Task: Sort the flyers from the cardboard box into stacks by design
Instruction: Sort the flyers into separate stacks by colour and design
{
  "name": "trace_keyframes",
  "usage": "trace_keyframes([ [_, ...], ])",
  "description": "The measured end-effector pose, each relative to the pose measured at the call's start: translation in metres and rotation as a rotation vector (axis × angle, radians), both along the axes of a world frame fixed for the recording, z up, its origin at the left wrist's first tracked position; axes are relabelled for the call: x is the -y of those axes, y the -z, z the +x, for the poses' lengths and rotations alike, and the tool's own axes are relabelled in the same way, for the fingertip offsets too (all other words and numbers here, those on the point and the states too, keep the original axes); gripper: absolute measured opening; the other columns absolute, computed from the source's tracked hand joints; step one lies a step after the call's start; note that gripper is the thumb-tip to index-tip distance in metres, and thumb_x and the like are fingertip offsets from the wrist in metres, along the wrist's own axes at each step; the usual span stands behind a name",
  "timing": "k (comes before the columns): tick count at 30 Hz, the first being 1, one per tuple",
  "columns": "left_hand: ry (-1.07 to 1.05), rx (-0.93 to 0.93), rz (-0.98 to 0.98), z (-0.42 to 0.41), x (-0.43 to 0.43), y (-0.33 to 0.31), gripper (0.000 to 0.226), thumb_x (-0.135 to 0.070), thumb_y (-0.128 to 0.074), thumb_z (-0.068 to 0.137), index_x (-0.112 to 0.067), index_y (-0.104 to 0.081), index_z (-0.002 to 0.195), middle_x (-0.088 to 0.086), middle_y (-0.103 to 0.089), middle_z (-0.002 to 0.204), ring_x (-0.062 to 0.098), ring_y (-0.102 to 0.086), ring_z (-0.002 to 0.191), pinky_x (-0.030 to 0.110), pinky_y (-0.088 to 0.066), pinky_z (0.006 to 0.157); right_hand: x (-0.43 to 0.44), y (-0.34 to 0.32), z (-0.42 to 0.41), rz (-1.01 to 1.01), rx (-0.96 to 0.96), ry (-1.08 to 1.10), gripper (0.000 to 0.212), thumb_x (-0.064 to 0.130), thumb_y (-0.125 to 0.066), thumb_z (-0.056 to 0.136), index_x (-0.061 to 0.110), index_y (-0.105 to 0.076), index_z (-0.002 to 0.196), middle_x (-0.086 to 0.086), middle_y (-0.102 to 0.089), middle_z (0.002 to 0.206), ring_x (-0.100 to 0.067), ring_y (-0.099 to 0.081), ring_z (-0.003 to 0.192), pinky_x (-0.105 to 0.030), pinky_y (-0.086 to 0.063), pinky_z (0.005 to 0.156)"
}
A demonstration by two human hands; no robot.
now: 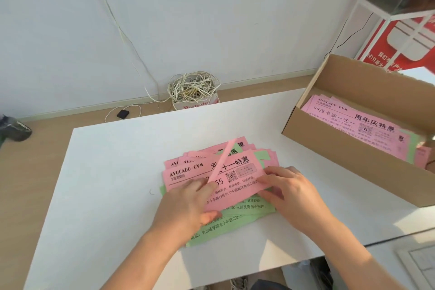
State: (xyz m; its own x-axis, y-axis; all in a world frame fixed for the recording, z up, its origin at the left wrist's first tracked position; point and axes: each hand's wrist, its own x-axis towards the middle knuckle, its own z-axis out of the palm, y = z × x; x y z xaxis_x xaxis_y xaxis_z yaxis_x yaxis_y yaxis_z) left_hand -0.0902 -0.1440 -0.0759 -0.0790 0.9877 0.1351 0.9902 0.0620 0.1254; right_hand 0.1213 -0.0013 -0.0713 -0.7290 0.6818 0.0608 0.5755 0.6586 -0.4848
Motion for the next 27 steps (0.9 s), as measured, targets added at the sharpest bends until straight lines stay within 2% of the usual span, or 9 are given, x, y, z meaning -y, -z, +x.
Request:
trace_keyframes([
  [2,0.016,0.038,0.003,-0.005,0.000,-0.002,0.047,-0.061,-0.066,0.068,-0.027,-0.069,0.101,-0.012,-0.069,0.088,0.009,-0.066,0.066,0.020,-0.050,0.050,-0.002,0.000,0.000,-0.083,-0.068,0.069,0.021,0.028,-0.072,0.083,0.024,-0.073,0.104,0.014,-0.063,0.109,-0.019,-0.056,0.092,-0.026,-0.047,0.078],
  [4,0.008,0.070,-0.001,-0.005,0.000,-0.009,0.038,-0.057,-0.048,0.080,-0.030,-0.070,0.094,-0.015,-0.064,0.073,0.006,-0.061,0.058,0.018,-0.046,0.047,-0.002,0.001,0.000,-0.215,-0.151,0.158,0.027,0.026,-0.072,0.083,0.022,-0.070,0.110,0.014,-0.062,0.102,-0.015,-0.057,0.088,-0.018,-0.044,0.075],
  [8,-0.212,0.314,0.002,-0.005,0.001,-0.015,0.036,-0.052,-0.037,0.090,-0.026,-0.058,0.075,-0.013,-0.052,0.057,0.006,-0.047,0.052,0.026,-0.039,0.052,0.000,0.000,-0.003,-0.493,-0.340,0.298,0.043,0.018,-0.073,0.083,0.029,-0.059,0.122,0.011,-0.062,0.096,-0.009,-0.057,0.076,-0.038,-0.055,0.070],
  [12,-0.459,0.540,0.070,-0.008,0.004,-0.009,0.024,-0.034,-0.065,0.086,-0.026,-0.054,0.066,-0.014,-0.050,0.052,0.007,-0.043,0.047,0.016,-0.030,0.049,0.004,0.005,-0.003,-0.326,-0.161,0.239,0.045,0.017,-0.073,0.081,0.024,-0.059,0.124,0.010,-0.058,0.102,-0.004,-0.057,0.078,-0.017,-0.047,0.076],
  [15,-0.568,0.736,0.124,-0.008,0.006,-0.006,0.022,-0.026,-0.073,0.080,-0.022,-0.057,0.065,-0.004,-0.053,0.050,0.009,-0.040,0.045,0.026,-0.033,0.052,0.009,0.005,-0.007,-0.244,0.025,0.153,0.056,0.029,-0.074,0.080,0.029,-0.053,0.132,0.009,-0.049,0.120,-0.015,-0.057,0.095,-0.029,-0.047,0.088],
  [19,-0.580,0.827,0.151,-0.008,0.008,-0.002,0.018,-0.032,-0.071,0.079,-0.021,-0.058,0.074,0.010,-0.060,0.060,0.025,-0.049,0.053,0.033,-0.039,0.056,0.007,0.000,-0.011,-0.182,0.098,0.150,0.050,0.029,-0.069,0.084,0.029,-0.054,0.131,0.006,-0.048,0.119,-0.017,-0.053,0.099,-0.027,-0.045,0.082],
  [23,-0.603,0.752,0.248,-0.002,0.011,-0.006,0.009,-0.022,-0.059,0.090,-0.021,-0.050,0.091,0.002,-0.057,0.060,0.023,-0.053,0.058,0.029,-0.037,0.056,0.010,0.005,-0.011,-0.030,0.074,0.099,0.021,0.025,-0.069,0.085,0.025,-0.071,0.106,0.000,-0.057,0.099,-0.025,-0.056,0.094,-0.036,-0.051,0.069],
  [25,-0.619,0.714,0.273,0.004,0.014,-0.009,0.031,-0.016,-0.054,0.092,-0.025,-0.041,0.119,-0.005,-0.055,0.066,0.021,-0.054,0.058,0.023,-0.033,0.051,0.011,0.009,-0.008,0.063,0.057,0.063,0.014,0.025,-0.073,0.082,0.025,-0.073,0.096,0.000,-0.058,0.091,-0.027,-0.057,0.087,-0.035,-0.050,0.059],
  [27,-0.581,0.696,0.270,0.009,0.015,-0.012,0.058,-0.017,-0.052,0.092,-0.040,-0.022,0.137,-0.006,-0.054,0.060,0.012,-0.050,0.050,0.027,-0.032,0.050,0.008,0.012,-0.006,0.104,0.085,0.039,0.018,0.031,-0.072,0.082,0.026,-0.072,0.099,0.002,-0.058,0.093,-0.025,-0.056,0.090,-0.032,-0.048,0.061],
])
